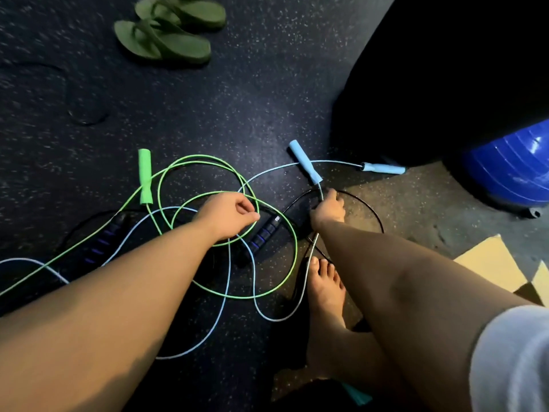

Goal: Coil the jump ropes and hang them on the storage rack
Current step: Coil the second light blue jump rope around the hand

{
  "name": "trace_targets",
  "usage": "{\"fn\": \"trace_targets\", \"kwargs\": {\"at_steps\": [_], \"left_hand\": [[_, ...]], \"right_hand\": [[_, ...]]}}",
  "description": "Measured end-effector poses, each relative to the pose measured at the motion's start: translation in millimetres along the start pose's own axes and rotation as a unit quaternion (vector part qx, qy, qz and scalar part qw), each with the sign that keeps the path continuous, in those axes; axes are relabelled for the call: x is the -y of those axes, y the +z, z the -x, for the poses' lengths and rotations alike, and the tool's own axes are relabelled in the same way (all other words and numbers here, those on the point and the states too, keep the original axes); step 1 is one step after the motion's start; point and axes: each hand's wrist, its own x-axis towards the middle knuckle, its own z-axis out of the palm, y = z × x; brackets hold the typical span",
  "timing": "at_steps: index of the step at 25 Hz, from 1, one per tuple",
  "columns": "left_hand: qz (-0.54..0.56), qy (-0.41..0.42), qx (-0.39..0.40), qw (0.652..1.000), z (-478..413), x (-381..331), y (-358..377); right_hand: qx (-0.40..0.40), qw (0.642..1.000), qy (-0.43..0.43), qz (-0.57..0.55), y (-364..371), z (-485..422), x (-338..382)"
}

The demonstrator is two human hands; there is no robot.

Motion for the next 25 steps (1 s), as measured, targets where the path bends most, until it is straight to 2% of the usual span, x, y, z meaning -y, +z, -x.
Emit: {"fn": "trace_targets", "kwargs": {"at_steps": [4,6,8,12,14,16,20,22,25], "left_hand": [[0.003,-0.027,0.005,1.000,1,12,-1],[0.005,-0.042,0.004,0.999,11,19,-6],[0.028,-0.047,-0.005,0.998,19,20,-9],[0.064,0.008,-0.091,0.994,34,-7,-32],[0.071,0.040,-0.135,0.987,47,-24,-56],[0.102,0.042,-0.140,0.984,63,-36,-78],[0.198,-0.005,-0.098,0.975,117,-39,-113],[0.302,-0.020,-0.076,0.950,154,-43,-128],[0.387,-0.016,-0.115,0.915,211,-48,-156]], "right_hand": [[0.007,1.000,-0.025,-0.018,8,-7,-20],[-0.005,0.996,-0.083,-0.039,5,6,-14],[-0.008,0.982,-0.180,-0.062,5,27,3],[0.043,0.929,-0.343,-0.134,-5,75,57],[0.052,0.891,-0.434,-0.121,-17,103,80],[0.055,0.860,-0.495,-0.111,-32,127,97],[0.063,0.828,-0.544,-0.117,-73,184,124],[0.058,0.810,-0.574,-0.110,-96,219,136],[0.093,0.800,-0.577,-0.138,-131,262,150]]}}
